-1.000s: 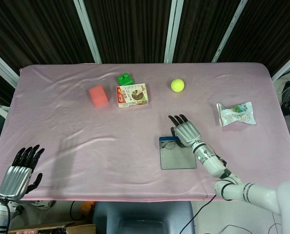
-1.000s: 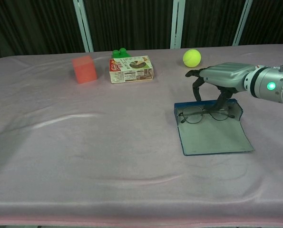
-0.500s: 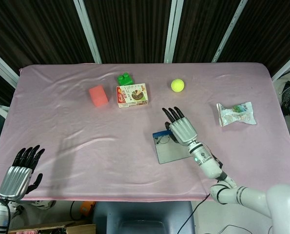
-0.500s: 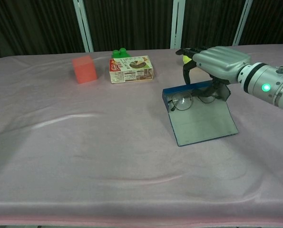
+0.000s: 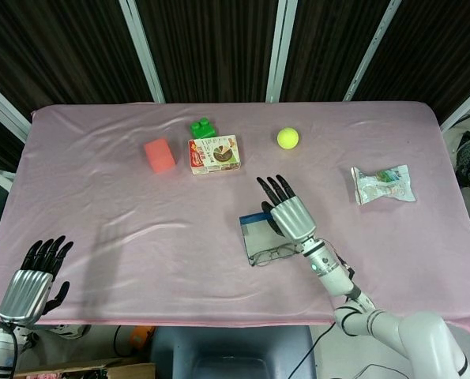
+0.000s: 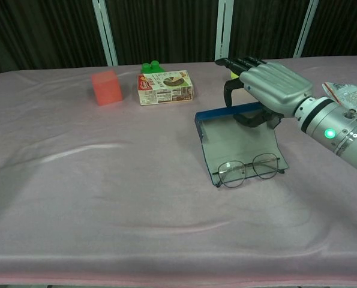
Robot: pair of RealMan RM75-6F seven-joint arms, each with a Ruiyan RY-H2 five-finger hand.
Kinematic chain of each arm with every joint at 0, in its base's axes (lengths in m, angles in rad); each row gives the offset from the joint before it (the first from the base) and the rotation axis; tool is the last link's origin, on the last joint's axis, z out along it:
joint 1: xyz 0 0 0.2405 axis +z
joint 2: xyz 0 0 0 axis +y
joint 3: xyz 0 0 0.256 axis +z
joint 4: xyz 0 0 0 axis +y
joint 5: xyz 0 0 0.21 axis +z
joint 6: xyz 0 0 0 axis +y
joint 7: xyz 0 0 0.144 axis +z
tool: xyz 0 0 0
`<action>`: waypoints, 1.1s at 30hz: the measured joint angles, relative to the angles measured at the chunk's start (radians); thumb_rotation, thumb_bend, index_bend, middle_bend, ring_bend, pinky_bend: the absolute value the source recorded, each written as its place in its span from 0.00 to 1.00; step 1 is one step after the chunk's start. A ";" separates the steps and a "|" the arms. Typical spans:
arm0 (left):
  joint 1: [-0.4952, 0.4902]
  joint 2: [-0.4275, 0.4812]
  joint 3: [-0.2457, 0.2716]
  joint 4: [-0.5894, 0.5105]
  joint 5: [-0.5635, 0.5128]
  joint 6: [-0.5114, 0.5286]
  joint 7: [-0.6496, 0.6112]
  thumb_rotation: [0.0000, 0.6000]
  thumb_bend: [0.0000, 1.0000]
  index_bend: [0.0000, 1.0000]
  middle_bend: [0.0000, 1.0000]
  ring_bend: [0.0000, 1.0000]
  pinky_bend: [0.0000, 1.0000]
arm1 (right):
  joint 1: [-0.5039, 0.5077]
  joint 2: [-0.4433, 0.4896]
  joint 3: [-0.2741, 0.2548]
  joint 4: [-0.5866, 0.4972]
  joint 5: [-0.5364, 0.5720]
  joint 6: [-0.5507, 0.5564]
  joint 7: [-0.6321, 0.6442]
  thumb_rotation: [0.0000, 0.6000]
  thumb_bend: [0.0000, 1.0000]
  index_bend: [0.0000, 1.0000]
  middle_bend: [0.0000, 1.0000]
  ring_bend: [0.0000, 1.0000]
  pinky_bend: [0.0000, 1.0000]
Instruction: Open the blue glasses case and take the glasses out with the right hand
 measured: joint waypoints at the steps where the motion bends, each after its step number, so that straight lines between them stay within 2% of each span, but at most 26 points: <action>1: 0.000 0.000 0.000 0.000 0.001 0.000 0.000 1.00 0.40 0.00 0.00 0.00 0.00 | 0.000 -0.004 0.000 0.007 -0.002 0.000 0.002 1.00 0.52 0.66 0.09 0.01 0.00; 7: 0.000 -0.001 0.002 0.001 0.002 -0.001 0.002 1.00 0.40 0.00 0.00 0.00 0.00 | 0.007 -0.024 0.024 0.051 0.016 -0.035 -0.010 1.00 0.52 0.66 0.09 0.01 0.00; 15: 0.000 -0.003 0.004 0.002 0.004 -0.002 0.006 1.00 0.40 0.00 0.00 0.00 0.00 | 0.044 -0.036 0.095 0.157 0.081 -0.108 -0.049 1.00 0.52 0.63 0.10 0.01 0.00; 17: 0.000 -0.004 0.004 0.003 0.003 -0.004 0.008 1.00 0.40 0.00 0.00 0.00 0.00 | 0.053 -0.037 0.114 0.184 0.107 -0.147 -0.056 1.00 0.52 0.50 0.09 0.01 0.00; 19: -0.001 -0.005 0.005 0.003 0.003 -0.006 0.009 1.00 0.40 0.00 0.00 0.00 0.00 | 0.058 -0.035 0.123 0.196 0.127 -0.188 -0.063 1.00 0.50 0.25 0.04 0.00 0.00; 21: -0.002 -0.006 0.005 0.003 0.001 -0.010 0.012 1.00 0.40 0.00 0.00 0.00 0.00 | 0.060 -0.025 0.131 0.194 0.150 -0.246 -0.071 1.00 0.45 0.11 0.01 0.00 0.00; 23: -0.003 -0.008 0.005 0.003 -0.001 -0.014 0.014 1.00 0.40 0.00 0.00 0.00 0.00 | 0.057 0.001 0.133 0.166 0.168 -0.305 -0.081 1.00 0.38 0.05 0.00 0.00 0.00; 26: -0.005 -0.010 0.005 0.004 -0.004 -0.020 0.019 1.00 0.40 0.00 0.00 0.00 0.00 | 0.046 0.057 0.123 0.079 0.176 -0.341 -0.111 1.00 0.32 0.04 0.00 0.00 0.00; 31: -0.004 -0.011 0.010 0.001 0.005 -0.016 0.025 1.00 0.40 0.00 0.00 0.00 0.00 | 0.013 0.176 0.091 -0.140 0.161 -0.332 -0.152 1.00 0.32 0.15 0.00 0.00 0.00; 33: -0.002 -0.012 0.011 0.000 0.008 -0.010 0.027 1.00 0.40 0.00 0.00 0.00 0.00 | -0.002 0.238 0.070 -0.257 0.140 -0.320 -0.156 1.00 0.32 0.23 0.00 0.00 0.00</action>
